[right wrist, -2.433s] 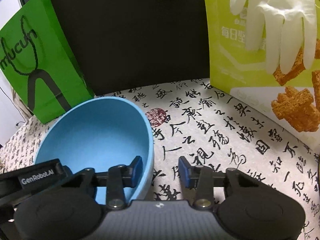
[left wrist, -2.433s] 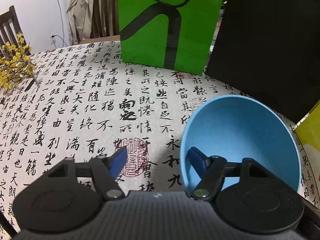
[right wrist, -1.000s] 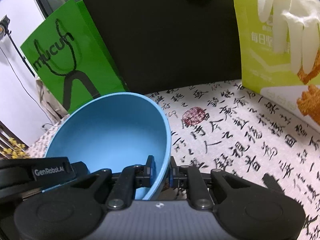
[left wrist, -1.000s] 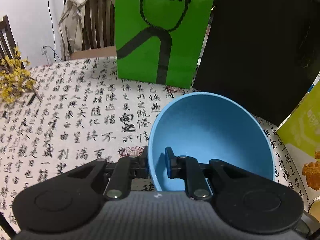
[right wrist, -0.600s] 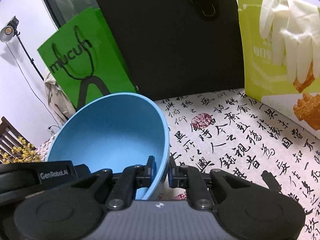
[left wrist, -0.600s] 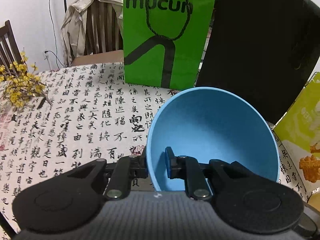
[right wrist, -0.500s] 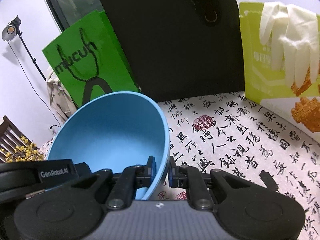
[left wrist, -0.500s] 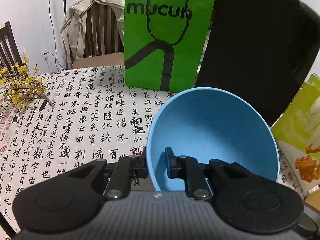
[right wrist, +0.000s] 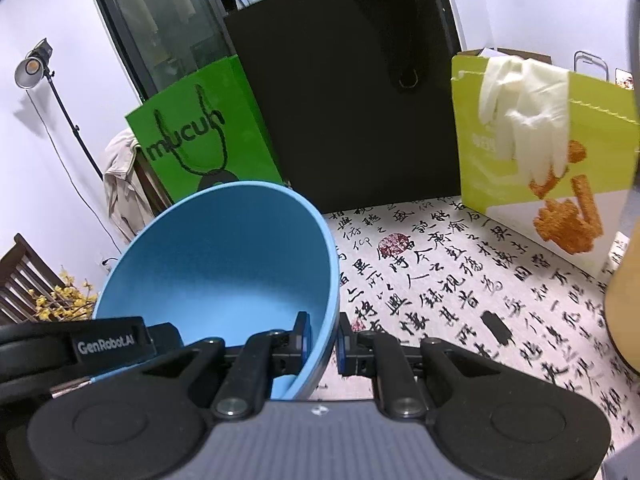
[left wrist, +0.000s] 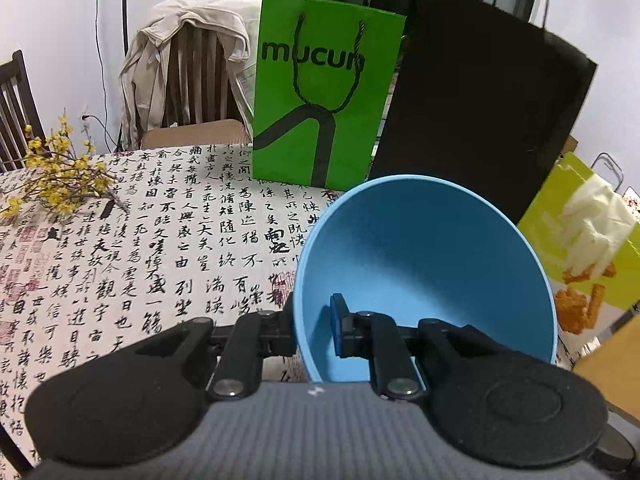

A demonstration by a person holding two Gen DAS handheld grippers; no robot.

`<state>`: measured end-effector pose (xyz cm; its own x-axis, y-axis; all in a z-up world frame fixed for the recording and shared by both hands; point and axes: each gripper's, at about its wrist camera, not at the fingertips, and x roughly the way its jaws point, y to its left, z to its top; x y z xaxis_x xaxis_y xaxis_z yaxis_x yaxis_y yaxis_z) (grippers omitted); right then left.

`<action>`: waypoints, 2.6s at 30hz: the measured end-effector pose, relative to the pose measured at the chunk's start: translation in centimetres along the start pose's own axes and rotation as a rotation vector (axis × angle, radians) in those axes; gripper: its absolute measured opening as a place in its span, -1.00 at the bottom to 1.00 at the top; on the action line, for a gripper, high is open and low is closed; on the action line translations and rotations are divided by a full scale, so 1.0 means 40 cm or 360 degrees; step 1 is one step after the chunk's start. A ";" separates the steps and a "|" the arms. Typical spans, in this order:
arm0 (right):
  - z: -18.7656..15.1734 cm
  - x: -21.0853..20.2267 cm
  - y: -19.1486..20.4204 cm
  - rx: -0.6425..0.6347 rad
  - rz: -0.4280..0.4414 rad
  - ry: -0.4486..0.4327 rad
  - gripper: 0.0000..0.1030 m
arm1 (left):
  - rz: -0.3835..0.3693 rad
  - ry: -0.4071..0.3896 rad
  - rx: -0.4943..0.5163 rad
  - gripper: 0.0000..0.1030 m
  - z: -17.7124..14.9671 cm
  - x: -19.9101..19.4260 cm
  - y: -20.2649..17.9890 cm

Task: Organize plates and bowls
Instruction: 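Lift the blue bowl with both grippers and carry it away from the bags, then carry the held blue bowl with both grippers toward the stacked blue bowls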

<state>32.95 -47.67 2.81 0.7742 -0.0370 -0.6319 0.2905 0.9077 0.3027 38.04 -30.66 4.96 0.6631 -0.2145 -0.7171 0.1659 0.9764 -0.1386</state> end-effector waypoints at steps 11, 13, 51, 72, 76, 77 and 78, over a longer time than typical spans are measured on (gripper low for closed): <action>-0.066 -0.145 0.020 0.0008 -0.0021 -0.0080 -0.75 | -0.0059 -0.0041 0.0016 -0.69 -0.066 -0.129 0.028; -0.079 -0.164 0.024 0.0007 -0.0022 -0.0085 -0.75 | -0.0062 -0.0045 0.0022 -0.69 -0.080 -0.149 0.033; -0.354 -0.403 0.115 -0.0037 0.0036 -0.0165 -0.75 | -0.0081 -0.0128 -0.0020 -0.69 -0.316 -0.408 0.196; -0.462 -0.480 0.175 -0.0090 0.0092 -0.0182 -0.75 | -0.0073 -0.0187 -0.0055 -0.69 -0.408 -0.499 0.286; -0.482 -0.489 0.185 -0.0097 0.0110 -0.0184 -0.75 | -0.0063 -0.0211 -0.0065 -0.70 -0.425 -0.515 0.303; -0.486 -0.492 0.188 -0.0101 0.0112 -0.0185 -0.75 | -0.0062 -0.0214 -0.0069 -0.70 -0.429 -0.518 0.307; -0.491 -0.495 0.191 -0.0104 0.0116 -0.0187 -0.75 | -0.0063 -0.0219 -0.0075 -0.69 -0.432 -0.521 0.312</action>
<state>8.81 -31.80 3.63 0.8534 -0.0151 -0.5210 0.1967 0.9350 0.2951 13.66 -13.52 6.37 0.7510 -0.2513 -0.6106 0.1616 0.9666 -0.1991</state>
